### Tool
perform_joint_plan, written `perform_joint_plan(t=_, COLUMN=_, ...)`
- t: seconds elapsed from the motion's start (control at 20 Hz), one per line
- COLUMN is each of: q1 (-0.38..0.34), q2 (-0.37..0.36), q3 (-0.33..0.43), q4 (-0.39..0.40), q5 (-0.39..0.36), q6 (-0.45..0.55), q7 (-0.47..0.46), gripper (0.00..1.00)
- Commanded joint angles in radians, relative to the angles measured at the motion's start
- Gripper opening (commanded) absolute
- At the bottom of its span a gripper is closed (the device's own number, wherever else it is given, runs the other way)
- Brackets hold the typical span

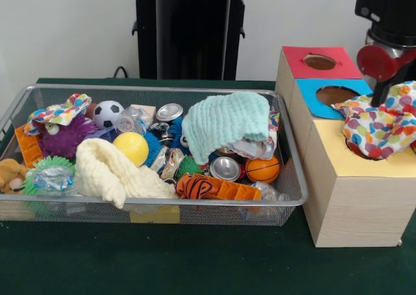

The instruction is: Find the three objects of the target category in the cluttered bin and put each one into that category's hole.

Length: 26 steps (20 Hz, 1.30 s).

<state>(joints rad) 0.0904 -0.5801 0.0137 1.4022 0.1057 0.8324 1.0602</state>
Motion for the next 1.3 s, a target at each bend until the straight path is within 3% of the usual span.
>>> perform_joint_plan(t=0.05, q1=-0.011, q2=-0.048, q3=0.074, q4=0.067, q5=0.052, q6=0.049, q7=0.206, gripper=0.00)
perform_joint_plan(t=0.3, q1=-0.016, q2=-0.013, q3=0.051, q4=0.028, q5=0.023, q6=0.042, q7=0.189, gripper=0.00)
perform_joint_plan(t=0.65, q1=-0.031, q2=0.004, q3=-0.005, q4=0.078, q5=-0.038, q6=0.033, q7=0.173, gripper=0.00)
perform_joint_plan(t=1.3, q1=-0.052, q2=0.026, q3=0.027, q4=0.124, q5=-0.029, q6=-0.041, q7=0.155, gripper=0.00)
